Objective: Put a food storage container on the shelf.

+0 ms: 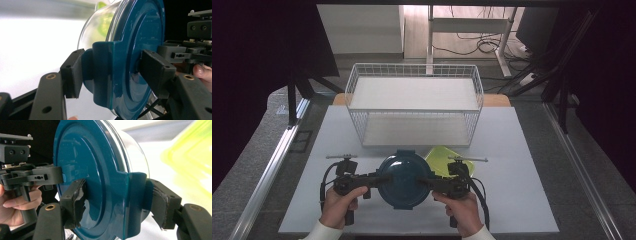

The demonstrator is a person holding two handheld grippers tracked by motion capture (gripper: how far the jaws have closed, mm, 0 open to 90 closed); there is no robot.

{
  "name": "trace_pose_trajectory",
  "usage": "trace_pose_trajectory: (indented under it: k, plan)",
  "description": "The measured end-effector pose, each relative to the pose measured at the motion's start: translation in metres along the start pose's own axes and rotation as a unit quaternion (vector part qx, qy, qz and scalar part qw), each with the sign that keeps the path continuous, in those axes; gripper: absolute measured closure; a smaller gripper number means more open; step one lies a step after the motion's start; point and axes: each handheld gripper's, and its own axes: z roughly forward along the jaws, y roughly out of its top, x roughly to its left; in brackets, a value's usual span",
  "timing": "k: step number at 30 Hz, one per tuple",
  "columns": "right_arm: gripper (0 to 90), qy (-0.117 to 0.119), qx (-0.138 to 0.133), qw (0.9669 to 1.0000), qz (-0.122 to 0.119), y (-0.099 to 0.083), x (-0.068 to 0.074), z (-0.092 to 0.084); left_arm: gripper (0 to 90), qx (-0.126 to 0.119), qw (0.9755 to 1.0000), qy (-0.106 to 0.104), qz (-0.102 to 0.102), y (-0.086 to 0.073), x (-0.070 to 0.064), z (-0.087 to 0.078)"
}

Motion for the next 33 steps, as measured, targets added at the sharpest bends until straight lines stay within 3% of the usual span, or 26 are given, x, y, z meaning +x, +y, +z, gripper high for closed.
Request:
trace_pose_trajectory:
  k: [11, 33]
  plan:
    - [34.4, -0.003, -0.012, 0.9996, -0.027, 0.033, 0.017, -0.014, 38.1, -0.014, 0.9998, -0.004, 0.013, 0.030, -0.016, -0.010]
    - [34.4, -0.001, -0.031, 0.9984, -0.047, 0.088, 0.038, -0.032, 38.1, -0.032, 0.9985, -0.004, 0.044, 0.086, -0.039, -0.023]
